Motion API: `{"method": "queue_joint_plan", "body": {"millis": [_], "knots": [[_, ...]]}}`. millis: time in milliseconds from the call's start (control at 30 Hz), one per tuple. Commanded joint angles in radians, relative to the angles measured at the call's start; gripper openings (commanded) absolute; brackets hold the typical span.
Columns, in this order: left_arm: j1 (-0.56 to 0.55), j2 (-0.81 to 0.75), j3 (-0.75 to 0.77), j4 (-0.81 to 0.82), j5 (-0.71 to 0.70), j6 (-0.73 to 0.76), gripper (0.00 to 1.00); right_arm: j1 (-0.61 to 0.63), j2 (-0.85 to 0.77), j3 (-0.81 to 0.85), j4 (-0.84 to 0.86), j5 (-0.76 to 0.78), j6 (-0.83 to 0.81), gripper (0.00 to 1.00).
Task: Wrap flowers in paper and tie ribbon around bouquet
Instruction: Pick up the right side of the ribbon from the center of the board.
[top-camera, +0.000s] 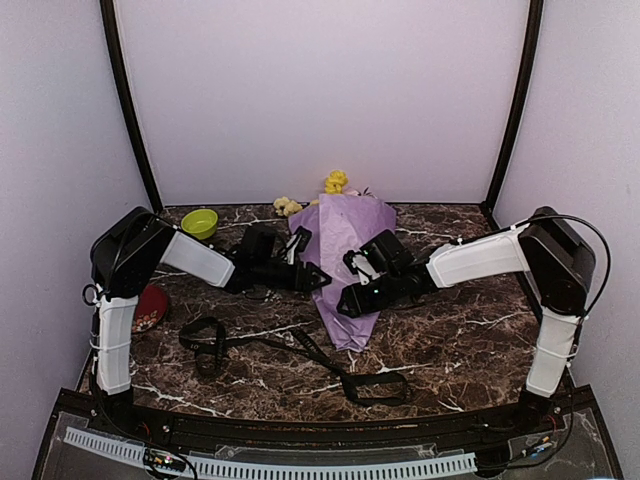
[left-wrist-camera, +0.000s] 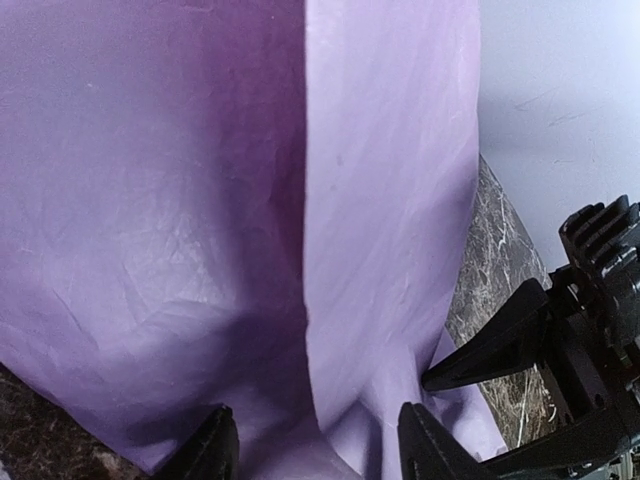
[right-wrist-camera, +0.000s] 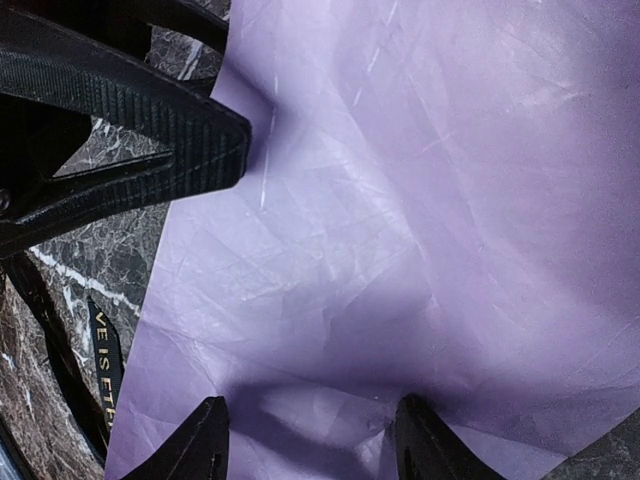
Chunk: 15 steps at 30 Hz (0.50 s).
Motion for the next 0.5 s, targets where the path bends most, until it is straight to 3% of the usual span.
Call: {"method": "queue_joint_plan", "body": {"millis": [0,267,467], "knots": [[-0.007,-0.009,0.018,0.015,0.035,-0.001,0.51,0.012,0.010,0.024,-0.020,-0.001,-0.007,0.57],[-0.013,-0.015,0.008,0.112,0.131,-0.060,0.03,0.013,-0.004,0.038,-0.047,0.020,-0.020,0.57],[0.003,-0.057,-0.048,0.065,0.038,-0.080,0.00,0.014,-0.028,0.042,-0.090,0.049,-0.046,0.57]]}}
